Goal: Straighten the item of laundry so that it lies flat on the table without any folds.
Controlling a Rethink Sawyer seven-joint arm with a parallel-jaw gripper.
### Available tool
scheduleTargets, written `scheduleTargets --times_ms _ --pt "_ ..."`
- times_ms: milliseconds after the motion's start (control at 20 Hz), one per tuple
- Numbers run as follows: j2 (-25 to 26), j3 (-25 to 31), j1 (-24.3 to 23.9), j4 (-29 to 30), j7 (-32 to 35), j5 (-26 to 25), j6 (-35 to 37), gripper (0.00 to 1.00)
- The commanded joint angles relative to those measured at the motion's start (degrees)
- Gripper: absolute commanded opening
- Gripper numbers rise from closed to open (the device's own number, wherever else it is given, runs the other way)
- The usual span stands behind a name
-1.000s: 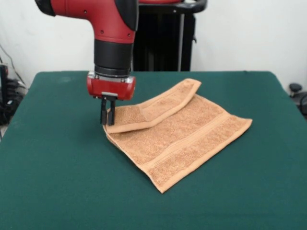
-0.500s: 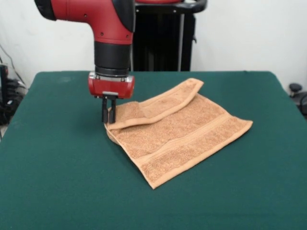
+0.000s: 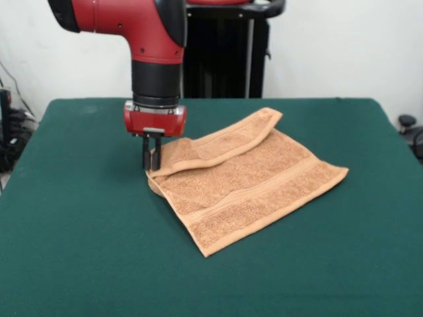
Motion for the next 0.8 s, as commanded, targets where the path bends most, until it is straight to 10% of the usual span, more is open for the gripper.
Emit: scheduleTargets --times_ms 50,800 --pt "5.09 0.78 0.65 4.97 2.91 -2.85 0.87 0.00" --pt "1.54 0.96 3.32 6.03 4.21 -0.22 3.02 0.00"
